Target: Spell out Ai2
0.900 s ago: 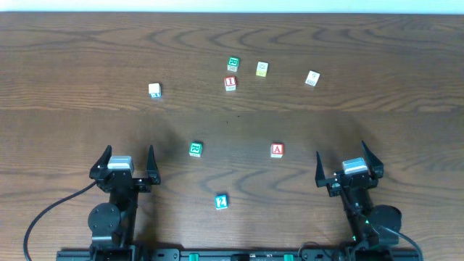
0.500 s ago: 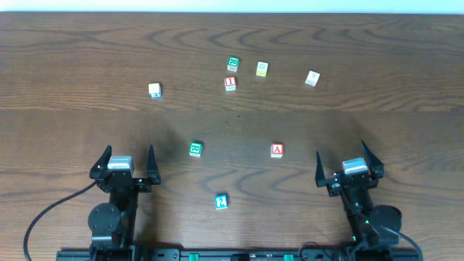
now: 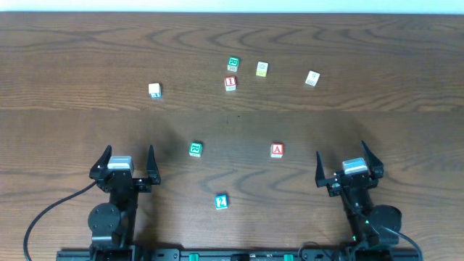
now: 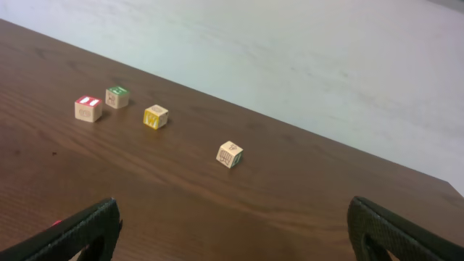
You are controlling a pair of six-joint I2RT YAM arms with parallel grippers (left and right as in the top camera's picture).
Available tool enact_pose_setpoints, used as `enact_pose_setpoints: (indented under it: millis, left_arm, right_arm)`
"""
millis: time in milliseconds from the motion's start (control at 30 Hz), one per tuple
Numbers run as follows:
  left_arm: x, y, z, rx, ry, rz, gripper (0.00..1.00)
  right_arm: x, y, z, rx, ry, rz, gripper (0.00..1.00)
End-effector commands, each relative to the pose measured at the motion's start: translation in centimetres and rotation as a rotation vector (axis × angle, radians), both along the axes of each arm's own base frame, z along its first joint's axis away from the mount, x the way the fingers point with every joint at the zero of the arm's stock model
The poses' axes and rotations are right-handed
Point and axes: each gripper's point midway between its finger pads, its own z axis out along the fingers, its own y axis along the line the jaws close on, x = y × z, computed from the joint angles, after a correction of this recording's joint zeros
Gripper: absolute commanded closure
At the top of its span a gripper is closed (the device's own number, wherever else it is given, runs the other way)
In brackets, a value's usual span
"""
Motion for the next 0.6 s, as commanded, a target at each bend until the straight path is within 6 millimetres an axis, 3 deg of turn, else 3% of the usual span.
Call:
enact_pose_setpoints:
  millis: [0, 500, 567]
  left_arm:
    - [-0.1, -0.2, -1.8, -0.012, 0.060, -0.009, 0.05]
    - [-0.1, -0.2, -1.7, -0.013, 0.058, -0.010, 0.05]
    - [0.0, -0.3, -0.4, -0.021, 0.003, -0.018, 0.05]
  right_arm:
    - [0.0, -0.1, 0.0, -0.010, -0.003, 0.000, 0.01]
    - [0.0, -0.1, 0.0, -0.010, -0.002, 0.000, 0.01]
    - [0.0, -0.1, 0.0, -0.010, -0.002, 0.000, 0.01]
